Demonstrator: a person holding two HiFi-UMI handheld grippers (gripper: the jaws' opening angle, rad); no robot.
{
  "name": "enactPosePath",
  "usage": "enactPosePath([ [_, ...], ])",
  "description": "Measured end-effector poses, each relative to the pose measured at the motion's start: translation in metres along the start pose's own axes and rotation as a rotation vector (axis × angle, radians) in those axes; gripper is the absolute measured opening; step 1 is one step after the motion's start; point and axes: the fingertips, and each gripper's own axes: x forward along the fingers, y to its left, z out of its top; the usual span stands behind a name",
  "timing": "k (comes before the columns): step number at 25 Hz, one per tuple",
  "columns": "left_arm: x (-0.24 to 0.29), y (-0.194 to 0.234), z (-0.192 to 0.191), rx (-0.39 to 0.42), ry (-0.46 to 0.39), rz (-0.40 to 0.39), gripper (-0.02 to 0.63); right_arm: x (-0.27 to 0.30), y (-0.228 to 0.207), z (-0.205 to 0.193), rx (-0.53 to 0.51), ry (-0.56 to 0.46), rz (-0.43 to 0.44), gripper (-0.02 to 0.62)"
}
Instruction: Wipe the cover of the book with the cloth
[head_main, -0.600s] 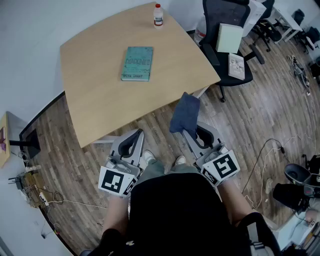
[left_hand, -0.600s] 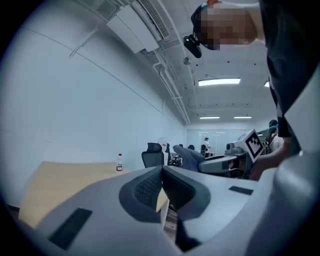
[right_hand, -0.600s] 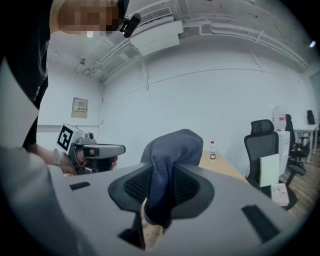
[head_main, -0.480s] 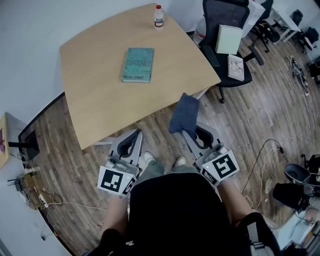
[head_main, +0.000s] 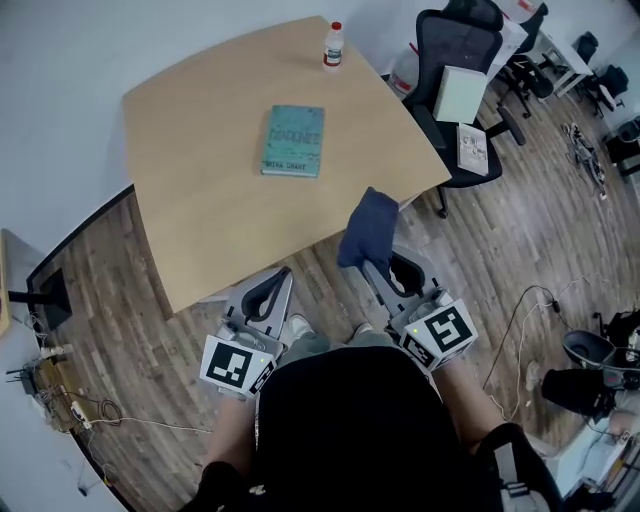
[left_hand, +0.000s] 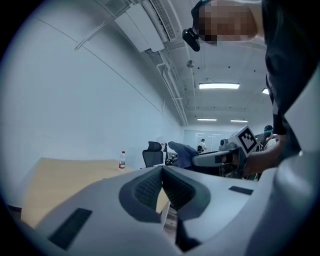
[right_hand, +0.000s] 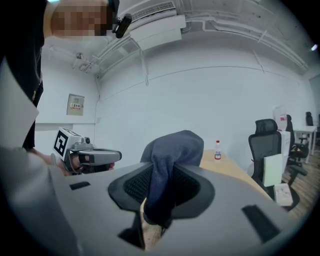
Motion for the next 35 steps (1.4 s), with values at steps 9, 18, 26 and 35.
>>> enactPosePath([
  [9, -0.009, 0.039, -0.011, -0.047, 0.013, -0.029, 0.020, 0.028, 0.012, 0.003, -0.052, 0.036, -0.050, 0.115],
  [18, 0.024, 0.066, -0.013, -0.054, 0.038, 0.005, 0.020, 0.066, -0.030, 0.007, -0.023, 0.043, -0.048, 0.115],
  [26, 0.081, 0.091, -0.012, -0.054, 0.080, 0.097, 0.020, 0.109, -0.095, 0.011, 0.025, 0.047, 0.033, 0.115],
  [35, 0.144, 0.106, -0.009, -0.029, 0.158, 0.252, 0.020, 0.156, -0.177, 0.015, 0.038, 0.042, 0.156, 0.115],
])
